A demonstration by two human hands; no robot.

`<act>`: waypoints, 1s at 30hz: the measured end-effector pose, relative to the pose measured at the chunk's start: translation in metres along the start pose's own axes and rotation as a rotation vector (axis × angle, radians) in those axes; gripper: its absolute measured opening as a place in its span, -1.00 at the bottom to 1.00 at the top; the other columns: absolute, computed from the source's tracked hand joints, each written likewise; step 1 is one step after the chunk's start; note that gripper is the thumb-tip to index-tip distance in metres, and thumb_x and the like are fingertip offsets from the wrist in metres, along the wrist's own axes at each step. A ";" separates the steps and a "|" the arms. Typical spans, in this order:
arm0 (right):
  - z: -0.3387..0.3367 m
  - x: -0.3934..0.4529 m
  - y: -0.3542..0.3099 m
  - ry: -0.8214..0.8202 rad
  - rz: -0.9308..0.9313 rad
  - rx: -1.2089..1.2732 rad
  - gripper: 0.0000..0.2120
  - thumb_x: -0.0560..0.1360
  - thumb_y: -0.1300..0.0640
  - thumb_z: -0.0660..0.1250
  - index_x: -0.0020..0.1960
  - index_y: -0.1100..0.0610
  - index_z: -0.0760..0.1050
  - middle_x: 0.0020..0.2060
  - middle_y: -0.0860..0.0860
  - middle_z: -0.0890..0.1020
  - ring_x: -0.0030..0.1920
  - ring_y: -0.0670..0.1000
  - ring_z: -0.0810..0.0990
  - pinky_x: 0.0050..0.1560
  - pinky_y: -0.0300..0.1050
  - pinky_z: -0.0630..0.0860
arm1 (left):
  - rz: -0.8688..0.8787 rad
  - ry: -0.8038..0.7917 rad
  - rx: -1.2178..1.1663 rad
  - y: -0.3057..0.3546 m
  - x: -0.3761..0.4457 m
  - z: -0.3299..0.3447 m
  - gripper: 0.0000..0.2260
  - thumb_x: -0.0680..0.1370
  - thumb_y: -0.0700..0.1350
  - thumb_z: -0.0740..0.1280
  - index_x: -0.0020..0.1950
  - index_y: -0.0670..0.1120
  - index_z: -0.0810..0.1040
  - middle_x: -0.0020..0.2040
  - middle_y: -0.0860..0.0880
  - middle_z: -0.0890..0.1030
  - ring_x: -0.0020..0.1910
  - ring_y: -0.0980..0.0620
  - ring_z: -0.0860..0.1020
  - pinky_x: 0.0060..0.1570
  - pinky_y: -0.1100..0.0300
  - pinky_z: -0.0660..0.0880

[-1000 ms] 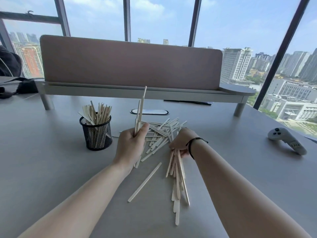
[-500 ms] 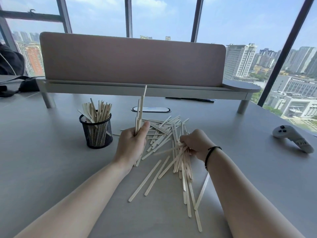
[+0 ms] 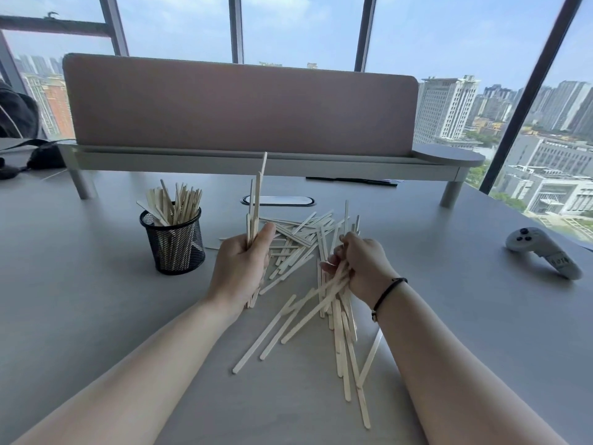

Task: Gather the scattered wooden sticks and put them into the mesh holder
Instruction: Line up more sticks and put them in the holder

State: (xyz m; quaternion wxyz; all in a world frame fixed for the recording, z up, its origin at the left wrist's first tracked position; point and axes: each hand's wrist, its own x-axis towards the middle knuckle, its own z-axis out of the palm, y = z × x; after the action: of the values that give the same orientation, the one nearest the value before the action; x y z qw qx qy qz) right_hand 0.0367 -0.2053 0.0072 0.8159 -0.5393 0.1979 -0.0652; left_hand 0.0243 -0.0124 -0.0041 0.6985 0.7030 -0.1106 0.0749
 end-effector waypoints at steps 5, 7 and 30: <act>-0.001 0.002 -0.005 0.050 -0.011 0.205 -0.87 0.63 0.22 0.14 -0.10 0.13 0.30 -0.48 -0.01 0.24 -0.57 -0.05 0.18 -0.58 -0.23 0.28 | -0.023 -0.007 -0.030 0.004 -0.001 0.001 -0.50 0.63 0.11 0.29 -0.40 0.01 0.16 -0.53 0.08 0.16 -0.55 0.07 0.09 -0.49 0.25 0.07; -0.003 0.002 -0.010 0.055 -0.055 0.256 -0.88 0.65 0.12 0.19 -0.04 0.11 0.31 -0.50 -0.04 0.21 -0.55 -0.06 0.11 -0.57 -0.24 0.10 | -0.023 -0.005 -0.051 0.006 -0.001 0.001 -0.51 0.63 0.11 0.30 -0.40 0.01 0.16 -0.53 0.09 0.17 -0.55 0.08 0.09 -0.51 0.25 0.08; 0.047 -0.054 0.002 -0.365 -0.632 -0.252 -0.78 0.55 0.00 0.37 -0.08 0.18 0.53 -0.57 -0.10 0.35 -0.57 -0.05 0.23 -0.49 -0.23 0.22 | 0.032 0.078 -0.078 0.015 -0.004 0.002 -0.50 0.61 -0.03 0.38 -0.34 -0.33 0.28 -0.53 -0.09 0.26 -0.55 -0.01 0.22 -0.46 0.11 0.21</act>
State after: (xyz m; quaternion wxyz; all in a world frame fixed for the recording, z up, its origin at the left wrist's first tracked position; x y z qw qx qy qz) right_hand 0.0052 -0.1471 0.0350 0.7046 -0.6727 -0.1198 -0.1915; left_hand 0.0163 -0.0146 0.0094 0.7280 0.6698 -0.0971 0.1090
